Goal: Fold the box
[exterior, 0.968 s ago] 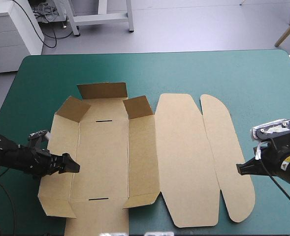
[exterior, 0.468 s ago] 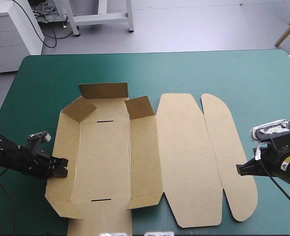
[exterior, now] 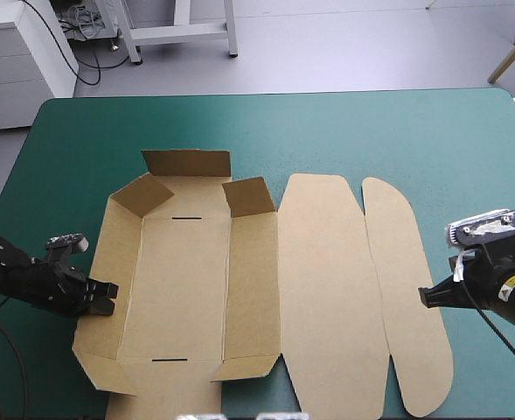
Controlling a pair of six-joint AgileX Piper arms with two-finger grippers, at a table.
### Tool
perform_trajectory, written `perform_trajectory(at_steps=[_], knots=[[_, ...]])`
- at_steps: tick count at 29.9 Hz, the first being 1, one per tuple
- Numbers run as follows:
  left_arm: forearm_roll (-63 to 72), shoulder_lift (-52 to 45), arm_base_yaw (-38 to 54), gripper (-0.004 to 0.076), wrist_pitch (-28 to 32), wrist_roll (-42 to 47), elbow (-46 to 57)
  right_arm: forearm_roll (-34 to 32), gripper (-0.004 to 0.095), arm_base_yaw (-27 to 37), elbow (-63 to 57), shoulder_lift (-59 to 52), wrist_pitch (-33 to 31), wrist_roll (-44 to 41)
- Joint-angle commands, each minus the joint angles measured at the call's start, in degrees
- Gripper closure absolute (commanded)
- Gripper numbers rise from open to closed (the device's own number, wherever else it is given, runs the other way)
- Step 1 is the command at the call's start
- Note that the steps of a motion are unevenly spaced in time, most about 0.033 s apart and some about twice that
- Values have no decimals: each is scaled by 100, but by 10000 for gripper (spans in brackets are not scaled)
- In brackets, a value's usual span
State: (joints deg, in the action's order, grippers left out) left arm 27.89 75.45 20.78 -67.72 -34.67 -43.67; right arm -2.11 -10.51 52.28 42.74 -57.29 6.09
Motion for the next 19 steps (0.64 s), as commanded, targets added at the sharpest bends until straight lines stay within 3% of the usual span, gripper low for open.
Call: perform_trajectory(at_steps=[1, 11, 19], knots=[[52, -140, -274, 734, 193, -36, -360, -60, 927, 29, 145, -13, 424, 44], [-607, -140, -1900, 734, 1456, 34, -1488, -84, 927, 29, 145, -21, 424, 203], [-1471, -25, -2971, 734, 2069, 63, -2452, -84, 927, 29, 213, -255, 609, 193]])
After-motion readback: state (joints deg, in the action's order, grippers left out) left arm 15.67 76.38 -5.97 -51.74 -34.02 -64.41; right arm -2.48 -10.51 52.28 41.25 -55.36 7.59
